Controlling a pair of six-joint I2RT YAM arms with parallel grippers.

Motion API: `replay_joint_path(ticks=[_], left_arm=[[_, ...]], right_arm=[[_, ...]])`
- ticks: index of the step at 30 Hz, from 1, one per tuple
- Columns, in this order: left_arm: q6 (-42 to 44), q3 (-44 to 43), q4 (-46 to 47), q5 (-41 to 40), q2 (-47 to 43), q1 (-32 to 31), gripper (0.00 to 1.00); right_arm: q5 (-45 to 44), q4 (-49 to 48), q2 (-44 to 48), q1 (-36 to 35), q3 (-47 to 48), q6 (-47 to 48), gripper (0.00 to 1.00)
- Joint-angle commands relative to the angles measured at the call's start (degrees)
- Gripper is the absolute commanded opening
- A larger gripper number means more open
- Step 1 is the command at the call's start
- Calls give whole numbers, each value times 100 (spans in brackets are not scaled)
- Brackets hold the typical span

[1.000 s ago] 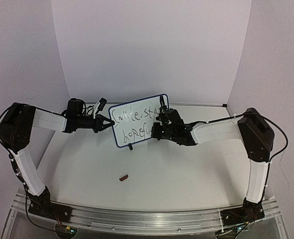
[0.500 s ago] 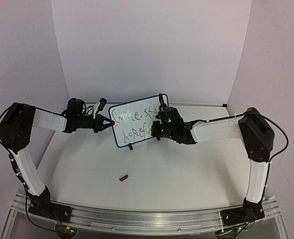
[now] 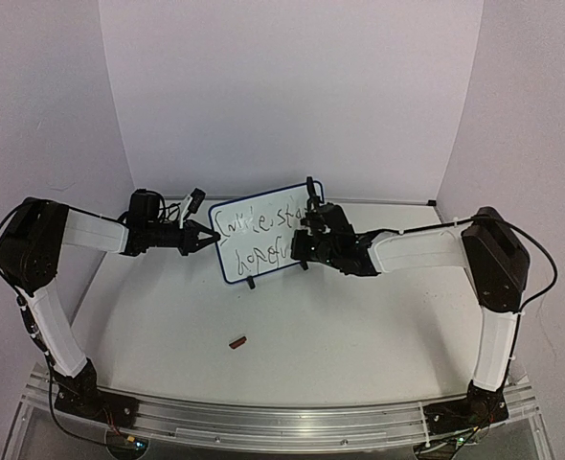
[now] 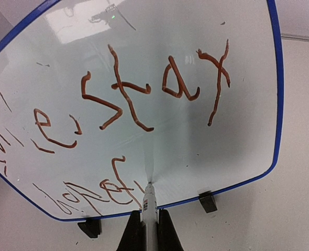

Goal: Write a sentence on the whiteboard

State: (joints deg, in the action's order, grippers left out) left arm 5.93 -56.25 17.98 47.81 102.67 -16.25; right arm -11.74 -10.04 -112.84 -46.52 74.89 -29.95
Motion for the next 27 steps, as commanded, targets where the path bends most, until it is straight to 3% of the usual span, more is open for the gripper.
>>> replay_joint_path(ticks=[1, 27], left_arm=[[377, 54, -303, -554, 9, 7, 0], [374, 63, -302, -554, 2, 2, 0]], right_arm=[[-209, -209, 327, 23, 184, 77, 0], [-2, -43, 95, 26, -62, -274, 0]])
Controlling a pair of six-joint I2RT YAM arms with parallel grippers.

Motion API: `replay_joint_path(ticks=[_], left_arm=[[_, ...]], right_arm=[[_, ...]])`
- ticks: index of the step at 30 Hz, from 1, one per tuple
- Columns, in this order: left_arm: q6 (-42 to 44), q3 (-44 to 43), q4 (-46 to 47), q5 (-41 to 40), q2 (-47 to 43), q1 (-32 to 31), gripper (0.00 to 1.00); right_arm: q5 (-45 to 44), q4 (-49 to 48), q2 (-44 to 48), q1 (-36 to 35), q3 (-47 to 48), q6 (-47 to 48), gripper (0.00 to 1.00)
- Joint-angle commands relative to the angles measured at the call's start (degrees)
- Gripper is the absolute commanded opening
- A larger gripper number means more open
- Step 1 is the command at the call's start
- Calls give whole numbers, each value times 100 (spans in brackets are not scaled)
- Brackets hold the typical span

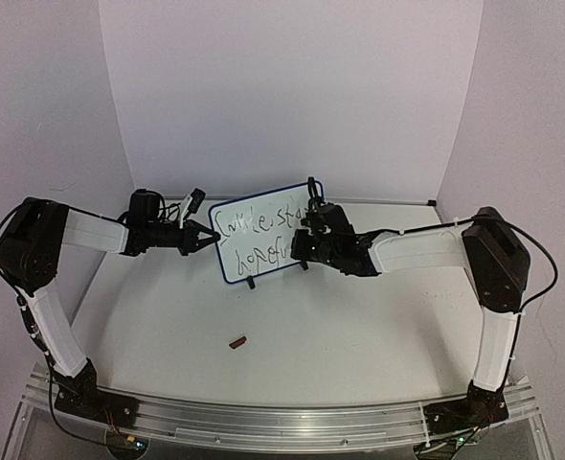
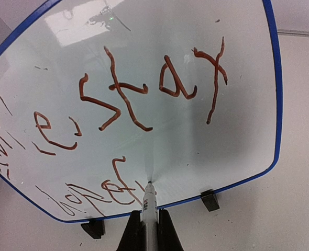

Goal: Write a sentence on the whiteboard

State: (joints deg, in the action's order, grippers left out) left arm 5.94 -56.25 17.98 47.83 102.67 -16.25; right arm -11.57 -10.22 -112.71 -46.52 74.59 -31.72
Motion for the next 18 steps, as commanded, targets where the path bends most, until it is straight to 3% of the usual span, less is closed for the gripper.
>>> replay_joint_path(ticks=[1, 18], left_arm=[[375, 67, -303, -555, 0, 6, 0], [374, 64, -304, -560, -9, 7, 0]], right_arm=[[-16, -7, 60, 26, -17, -102, 0], [-121, 147, -101, 26, 68, -105, 0]])
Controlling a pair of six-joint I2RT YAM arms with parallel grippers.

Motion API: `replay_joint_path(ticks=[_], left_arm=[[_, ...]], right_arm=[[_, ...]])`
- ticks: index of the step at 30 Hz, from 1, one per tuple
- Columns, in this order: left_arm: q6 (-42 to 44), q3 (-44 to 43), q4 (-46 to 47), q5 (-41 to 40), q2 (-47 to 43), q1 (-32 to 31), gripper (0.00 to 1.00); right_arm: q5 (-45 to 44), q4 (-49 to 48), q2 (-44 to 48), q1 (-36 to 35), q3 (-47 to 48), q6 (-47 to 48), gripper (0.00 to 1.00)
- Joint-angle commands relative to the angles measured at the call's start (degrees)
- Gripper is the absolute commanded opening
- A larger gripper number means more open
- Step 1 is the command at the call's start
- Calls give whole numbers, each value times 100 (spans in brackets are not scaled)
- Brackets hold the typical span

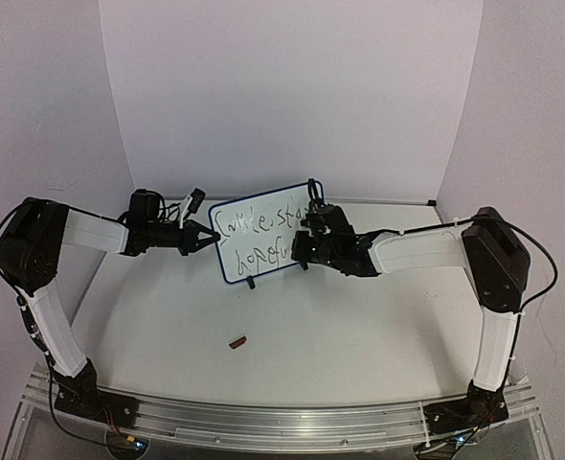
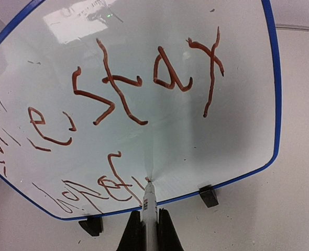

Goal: Write a sentence on the whiteboard

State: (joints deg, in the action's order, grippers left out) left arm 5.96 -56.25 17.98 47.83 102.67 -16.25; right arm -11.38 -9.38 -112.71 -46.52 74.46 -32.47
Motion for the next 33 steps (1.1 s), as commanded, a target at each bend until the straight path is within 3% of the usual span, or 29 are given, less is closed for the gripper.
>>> replay_joint_path(ticks=[1, 33], left_arm=[[375, 63, -304, -563, -1, 8, 0], [373, 57, -304, -565, 9, 7, 0]], right_arm=[[-148, 83, -108, 25, 93, -26, 0], [-437, 81, 104, 29, 142, 195, 0]])
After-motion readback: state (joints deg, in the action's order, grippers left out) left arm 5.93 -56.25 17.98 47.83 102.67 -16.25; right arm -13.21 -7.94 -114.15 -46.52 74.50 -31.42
